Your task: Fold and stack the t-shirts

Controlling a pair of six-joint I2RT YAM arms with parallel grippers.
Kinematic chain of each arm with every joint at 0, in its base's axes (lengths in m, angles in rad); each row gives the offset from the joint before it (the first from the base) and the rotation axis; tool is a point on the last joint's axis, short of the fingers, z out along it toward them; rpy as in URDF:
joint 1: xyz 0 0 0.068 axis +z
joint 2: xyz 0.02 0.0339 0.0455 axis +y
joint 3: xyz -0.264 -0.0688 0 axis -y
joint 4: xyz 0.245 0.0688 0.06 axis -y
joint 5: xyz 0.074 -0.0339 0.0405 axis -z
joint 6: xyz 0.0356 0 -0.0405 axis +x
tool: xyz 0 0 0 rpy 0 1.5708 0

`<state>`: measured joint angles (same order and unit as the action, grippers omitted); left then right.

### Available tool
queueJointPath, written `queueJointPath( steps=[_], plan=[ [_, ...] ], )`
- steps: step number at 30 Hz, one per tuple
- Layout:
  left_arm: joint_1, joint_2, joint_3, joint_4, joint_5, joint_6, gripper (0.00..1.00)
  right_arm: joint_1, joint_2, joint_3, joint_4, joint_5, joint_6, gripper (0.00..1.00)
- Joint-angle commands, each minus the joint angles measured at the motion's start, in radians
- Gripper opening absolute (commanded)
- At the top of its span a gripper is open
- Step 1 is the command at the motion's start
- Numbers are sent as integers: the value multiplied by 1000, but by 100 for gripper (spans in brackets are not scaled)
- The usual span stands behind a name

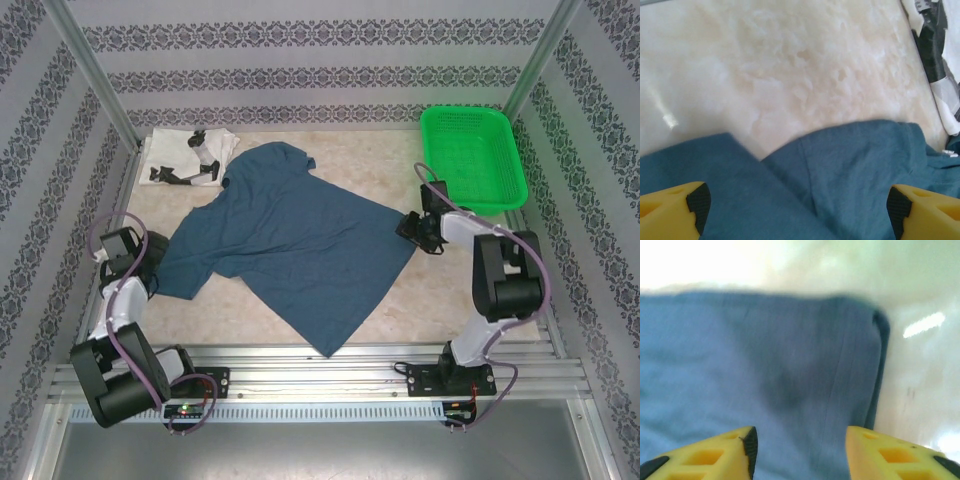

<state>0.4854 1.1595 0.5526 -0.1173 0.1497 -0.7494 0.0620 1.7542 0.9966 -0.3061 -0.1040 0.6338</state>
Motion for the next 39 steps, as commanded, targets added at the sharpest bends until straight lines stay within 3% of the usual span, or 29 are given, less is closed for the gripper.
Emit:
queueJointPath(
  steps=[1,5,10,13,16,18,20,23,30,39],
  plan=[
    [-11,26,51,77,-17,11,93,18,112,118,-59,151,-15,30],
    [-11,16,99,40,-77,32,96,32,226,306,-122,158,-29,14],
    [-10,-13,105,20,-88,31,100,11,395,607,-228,157,-57,11],
    [-10,-16,102,4,-89,36,100,-3,526,837,-331,139,-82,2],
    [-10,-29,107,-19,-89,42,100,-13,602,986,-423,93,-94,0],
    [-10,-47,120,-40,-85,51,100,-4,544,937,-412,101,-123,9],
    [-13,-61,136,-53,-78,57,100,16,438,825,-377,147,-156,30],
    [-37,-49,153,-39,-55,82,100,26,314,653,-365,196,-183,44],
    [-232,4,235,-89,-162,201,100,-12,220,421,-311,226,-191,50],
    [-321,-53,247,-86,-194,249,100,-48,329,527,-390,190,-238,44]
  ],
)
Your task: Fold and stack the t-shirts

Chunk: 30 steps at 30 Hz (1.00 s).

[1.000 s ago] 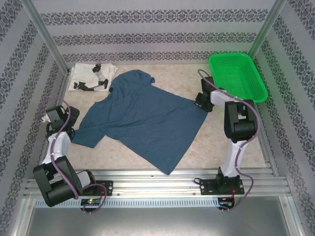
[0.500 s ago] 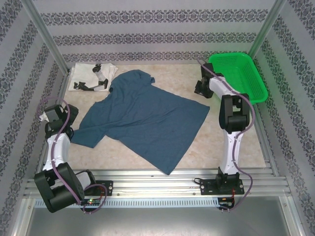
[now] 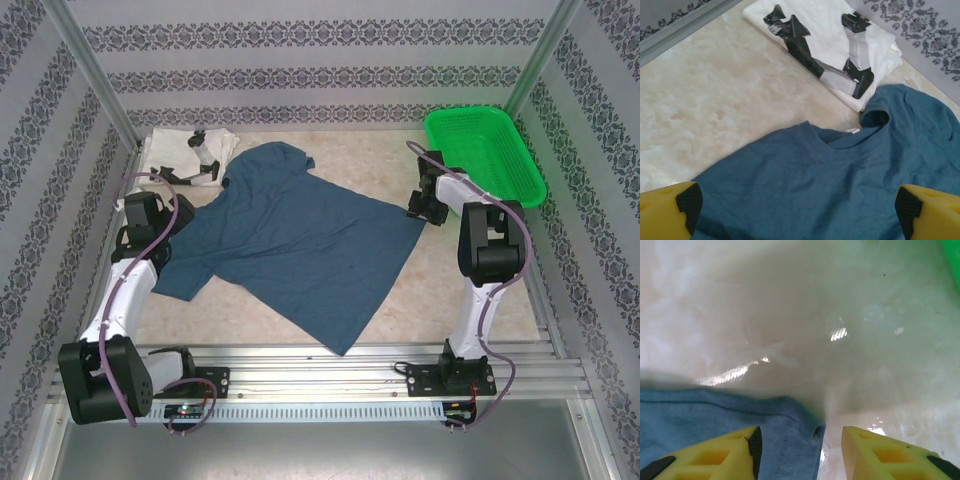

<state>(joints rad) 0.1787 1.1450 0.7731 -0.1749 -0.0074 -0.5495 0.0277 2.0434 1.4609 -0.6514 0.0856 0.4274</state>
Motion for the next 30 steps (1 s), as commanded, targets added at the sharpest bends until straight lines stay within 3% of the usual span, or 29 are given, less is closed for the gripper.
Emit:
queueJointPath(
  steps=[1,8,12,17,22,30],
  plan=[
    [-13,-44,28,-33,-38,49,100,-12,49,68,-48,3,-35,44],
    [-14,-77,32,-33,-33,53,100,-14,89,106,-66,-17,-42,25],
    [-14,-79,34,-32,-30,56,100,-14,96,121,-72,-18,-42,1],
    [-13,-74,33,-17,-32,62,100,-8,100,197,-72,-9,-47,0],
    [-13,-57,34,-16,-47,66,100,-5,168,387,-116,3,-69,0],
    [-15,-26,34,-22,-45,49,100,-6,458,954,-292,35,-127,0]
  ],
)
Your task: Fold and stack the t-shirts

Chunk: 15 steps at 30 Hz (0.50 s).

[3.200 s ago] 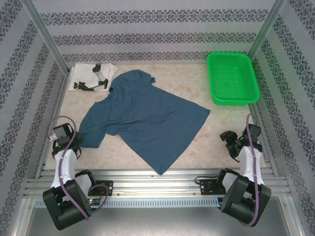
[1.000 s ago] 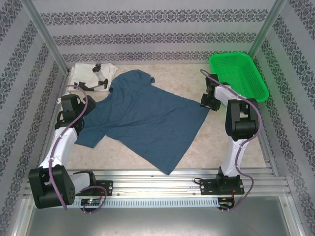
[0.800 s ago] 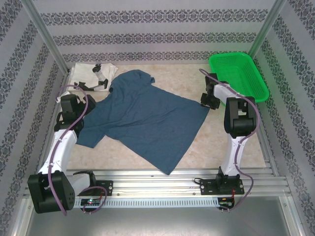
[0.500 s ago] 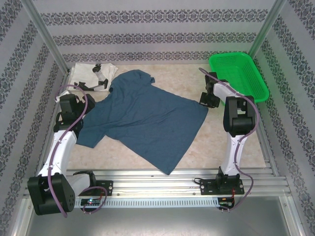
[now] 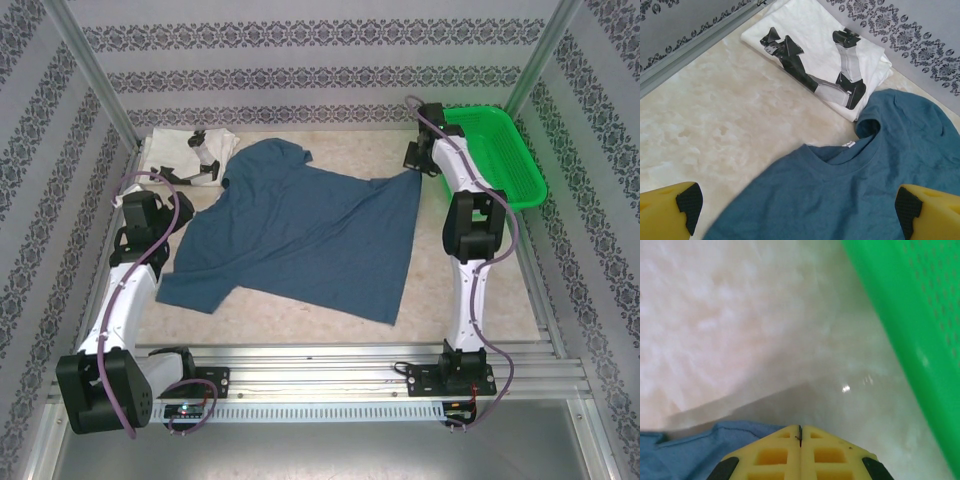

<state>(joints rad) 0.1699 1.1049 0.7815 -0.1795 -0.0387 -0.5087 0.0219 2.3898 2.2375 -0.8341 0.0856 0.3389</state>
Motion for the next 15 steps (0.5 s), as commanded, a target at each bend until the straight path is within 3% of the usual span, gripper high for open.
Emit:
queueJointPath(
  steps=[1,5,9,10,12,15],
  plan=[
    [-7,16,25,-23,-18,4,100,0,157,267,-133,38,-42,0],
    [-11,35,21,-55,18,-20,100,-7,315,550,-169,28,-40,0],
    [-28,41,16,-171,53,-50,100,-19,317,527,-31,-32,-5,2],
    [-31,36,11,-209,69,-54,100,-22,310,519,4,-59,0,12],
    [-33,14,4,-296,57,-65,100,-22,296,525,26,-76,5,50],
    [-33,-62,-18,-403,95,-76,100,-8,208,510,-15,-129,0,67]
  ],
)
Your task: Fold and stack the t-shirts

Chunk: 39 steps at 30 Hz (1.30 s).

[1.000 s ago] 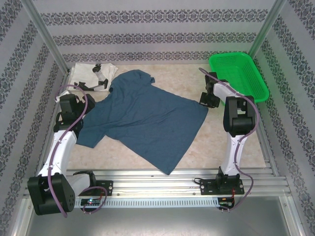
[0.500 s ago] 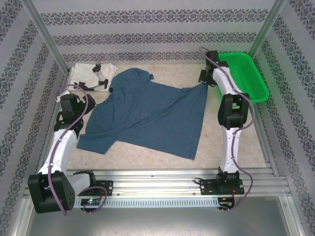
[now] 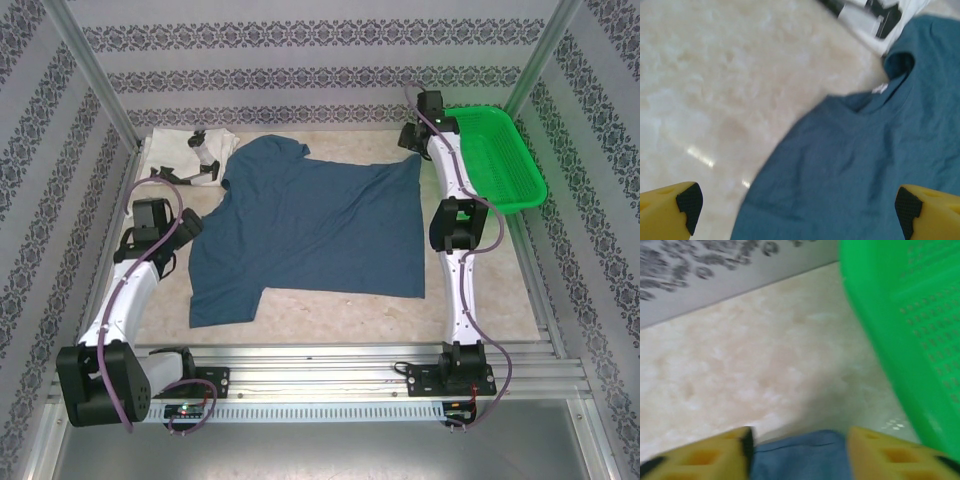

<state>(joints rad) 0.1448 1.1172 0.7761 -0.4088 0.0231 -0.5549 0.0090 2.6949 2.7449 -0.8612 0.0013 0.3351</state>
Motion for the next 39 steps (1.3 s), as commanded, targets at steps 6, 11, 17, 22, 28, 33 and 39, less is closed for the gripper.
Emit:
queueJointPath(
  steps=[6,11,17,22,28,33,39],
  plan=[
    [-17,-245,-77,-401,147,-84,100,115,-568,-537,135,-12,-19,85],
    [-116,-259,-120,-408,167,-139,95,129,-979,-1105,213,-47,92,82],
    [-219,-222,-167,-413,70,-215,89,120,-1439,-1692,176,-57,173,77],
    [-241,-211,-193,-461,43,-297,79,94,-1689,-1957,37,-101,198,74],
    [-283,-220,-198,-492,-50,-341,77,117,-1666,-2067,74,-128,241,67],
    [-301,-196,-229,-489,-89,-363,72,115,-1594,-2150,160,-175,259,58],
    [-333,-179,-211,-526,-168,-382,72,141,-1588,-2187,175,-161,285,53]
  ],
)
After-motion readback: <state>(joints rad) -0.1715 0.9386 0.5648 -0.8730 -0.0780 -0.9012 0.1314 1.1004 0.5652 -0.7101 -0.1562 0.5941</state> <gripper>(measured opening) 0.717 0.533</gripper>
